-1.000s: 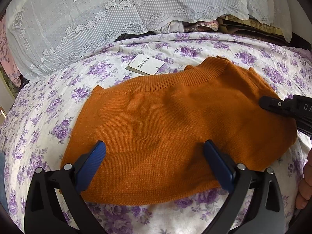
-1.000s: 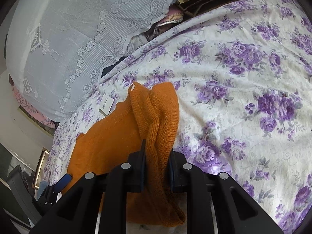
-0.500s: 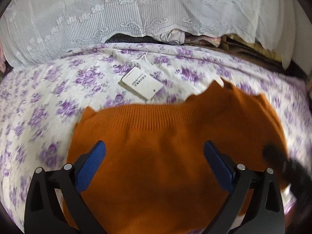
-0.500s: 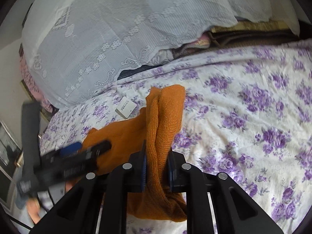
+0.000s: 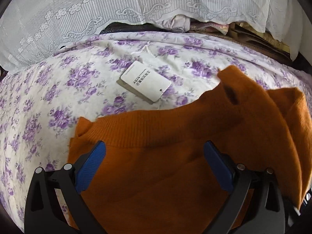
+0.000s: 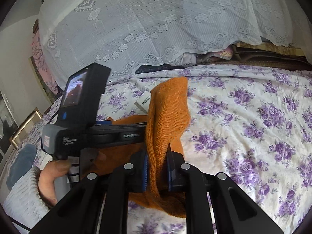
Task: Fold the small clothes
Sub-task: 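Fold the gripped side over the cardigan body with the right tool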
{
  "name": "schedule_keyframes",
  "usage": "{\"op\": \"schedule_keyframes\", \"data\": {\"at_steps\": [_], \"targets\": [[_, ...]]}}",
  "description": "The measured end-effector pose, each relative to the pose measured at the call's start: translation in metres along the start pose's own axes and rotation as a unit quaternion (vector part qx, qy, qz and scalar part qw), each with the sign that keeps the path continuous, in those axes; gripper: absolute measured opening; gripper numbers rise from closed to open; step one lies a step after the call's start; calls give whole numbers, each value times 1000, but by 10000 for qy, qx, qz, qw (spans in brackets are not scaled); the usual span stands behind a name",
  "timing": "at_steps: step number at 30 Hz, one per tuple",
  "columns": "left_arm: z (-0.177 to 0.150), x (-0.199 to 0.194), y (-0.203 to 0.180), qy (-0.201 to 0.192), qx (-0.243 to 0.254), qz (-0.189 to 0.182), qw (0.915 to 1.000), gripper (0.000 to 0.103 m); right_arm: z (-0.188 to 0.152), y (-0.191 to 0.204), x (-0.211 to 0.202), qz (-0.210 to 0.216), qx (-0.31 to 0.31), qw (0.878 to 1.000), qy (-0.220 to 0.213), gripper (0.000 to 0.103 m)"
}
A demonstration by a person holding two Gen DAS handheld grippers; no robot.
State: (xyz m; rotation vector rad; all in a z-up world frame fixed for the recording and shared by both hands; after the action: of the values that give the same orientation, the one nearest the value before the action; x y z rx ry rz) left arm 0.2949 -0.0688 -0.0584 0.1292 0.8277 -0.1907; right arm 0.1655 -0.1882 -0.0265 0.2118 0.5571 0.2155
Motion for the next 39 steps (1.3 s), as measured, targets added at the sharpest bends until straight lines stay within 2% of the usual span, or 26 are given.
{"op": "schedule_keyframes", "data": {"at_steps": [5,12,16,18,19,23,25,28,29,30,31,32,34,36,39], "targets": [[5,-22,15,-426,176,340,9984,94,9,33,3,38,-331,9994,-44,15],[10,-54,81,-826,-421,599,9939,88,26,93,14,310,-610,9977,-13,15],[3,-62,125,-824,-948,534,9906,88,19,126,44,532,-554,9964,368,14],[-6,-58,139,-704,-988,541,9911,88,9,138,62,686,-492,9943,647,8],[-10,-56,143,-671,-969,594,9913,88,0,146,72,814,-459,9920,846,0],[-31,-49,159,-568,-1003,687,9909,88,-31,170,96,693,-839,9864,1234,0],[-41,-48,171,-498,-1201,572,9899,88,-35,172,87,710,-962,9863,1138,1],[-49,-50,180,-394,-1483,187,9880,88,-30,164,56,785,-1053,9878,839,2],[-49,-54,179,-419,-1494,57,9879,88,-28,159,42,747,-1156,9880,703,6],[-47,-61,176,-495,-1474,-91,9878,88,-28,152,30,693,-1234,9882,592,12],[-44,-67,171,-559,-1428,-212,9879,88,-29,145,17,615,-1278,9887,479,29],[-41,-75,163,-598,-1348,-420,9882,89,-30,137,10,560,-1282,9893,424,40],[-39,-79,146,-482,-1184,-799,9886,89,-37,128,-1,518,-1300,9891,469,40],[-41,-78,131,-299,-1042,-1003,9890,89,-47,123,-5,474,-1353,9883,513,40],[-47,-64,119,39,-995,-1069,9893,89,-57,125,-3,399,-1594,9852,494,42]]}}
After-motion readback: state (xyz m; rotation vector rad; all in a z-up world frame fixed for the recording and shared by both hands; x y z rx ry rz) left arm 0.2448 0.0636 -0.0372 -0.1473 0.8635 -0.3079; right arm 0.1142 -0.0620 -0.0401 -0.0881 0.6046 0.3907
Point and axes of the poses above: each gripper's, at about its wrist camera, not at the fingertips, and x roughly the way its jaws point, y to its left, z to its top, the point moved 2 cm from there along x, roughly the way its jaws point, and after that the axes turned 5 degrees about -y, right-handed, at the moved point
